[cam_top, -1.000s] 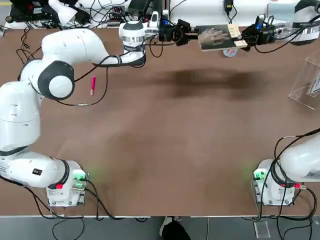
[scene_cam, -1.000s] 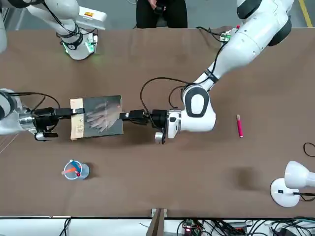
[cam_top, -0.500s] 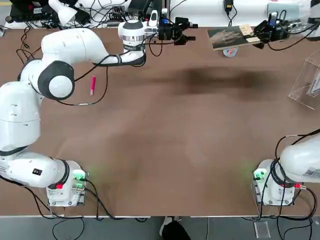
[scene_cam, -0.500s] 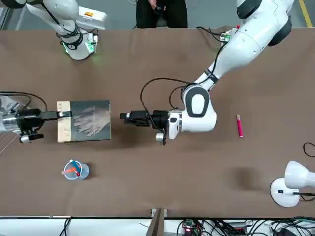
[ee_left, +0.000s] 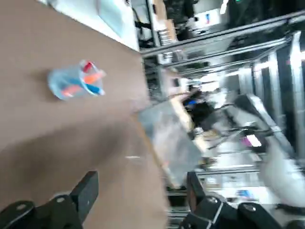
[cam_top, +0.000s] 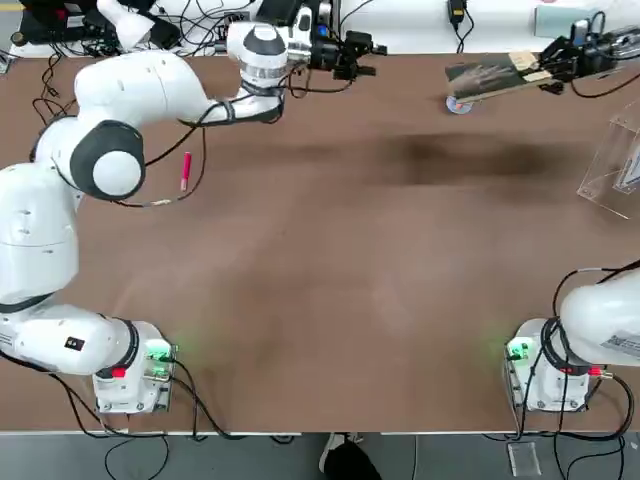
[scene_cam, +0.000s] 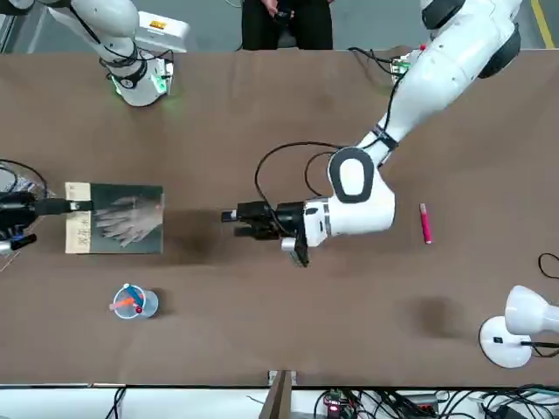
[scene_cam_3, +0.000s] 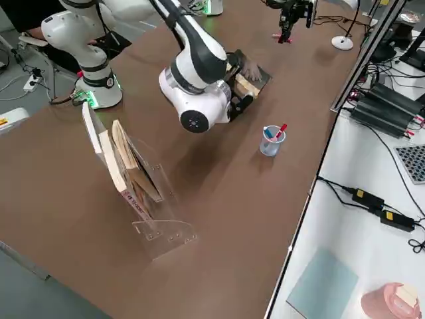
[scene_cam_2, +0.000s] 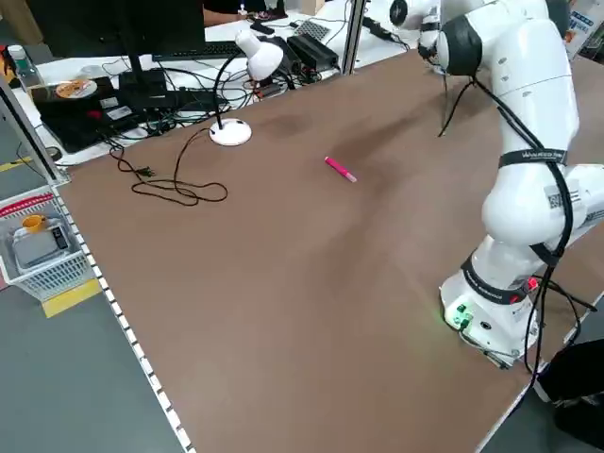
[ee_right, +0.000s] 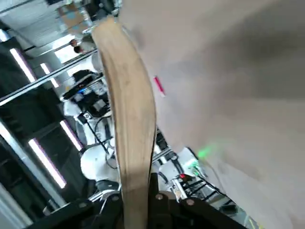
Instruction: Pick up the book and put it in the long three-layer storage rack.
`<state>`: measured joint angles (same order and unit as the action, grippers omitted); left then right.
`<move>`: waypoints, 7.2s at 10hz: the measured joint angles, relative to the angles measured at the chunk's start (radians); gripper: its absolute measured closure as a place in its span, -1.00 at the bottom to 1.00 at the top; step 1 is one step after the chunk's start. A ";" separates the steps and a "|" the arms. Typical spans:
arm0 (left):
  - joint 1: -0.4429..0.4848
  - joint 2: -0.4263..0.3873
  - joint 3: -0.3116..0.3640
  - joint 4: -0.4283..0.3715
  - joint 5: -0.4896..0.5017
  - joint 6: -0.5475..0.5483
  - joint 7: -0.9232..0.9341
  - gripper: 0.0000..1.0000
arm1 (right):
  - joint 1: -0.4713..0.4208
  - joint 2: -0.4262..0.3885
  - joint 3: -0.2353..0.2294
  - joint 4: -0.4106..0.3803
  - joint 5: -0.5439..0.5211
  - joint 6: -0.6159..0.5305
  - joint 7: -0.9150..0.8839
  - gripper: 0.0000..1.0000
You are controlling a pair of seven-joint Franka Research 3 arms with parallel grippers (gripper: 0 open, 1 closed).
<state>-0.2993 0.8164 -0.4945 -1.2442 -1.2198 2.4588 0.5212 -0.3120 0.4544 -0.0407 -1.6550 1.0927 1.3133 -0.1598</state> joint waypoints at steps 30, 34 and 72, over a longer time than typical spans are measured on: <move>0.314 -0.341 0.029 -0.172 1.275 -0.449 -0.809 -0.99 | -0.202 0.153 -0.006 0.520 -0.879 -0.104 0.312 0.69; 0.364 -0.436 0.029 -0.332 1.275 -0.382 -0.778 -0.99 | -0.210 0.167 -0.006 0.537 -0.911 -0.071 0.306 0.69; 0.358 -0.741 0.380 -0.348 1.222 -0.858 -0.506 -1.00 | -0.211 0.254 0.013 0.548 -1.017 0.125 0.293 0.69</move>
<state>0.0587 0.0751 -0.1140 -1.5922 0.0026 1.6012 0.0156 -0.5232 0.7087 -0.0276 -1.1072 0.0755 1.4384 0.1335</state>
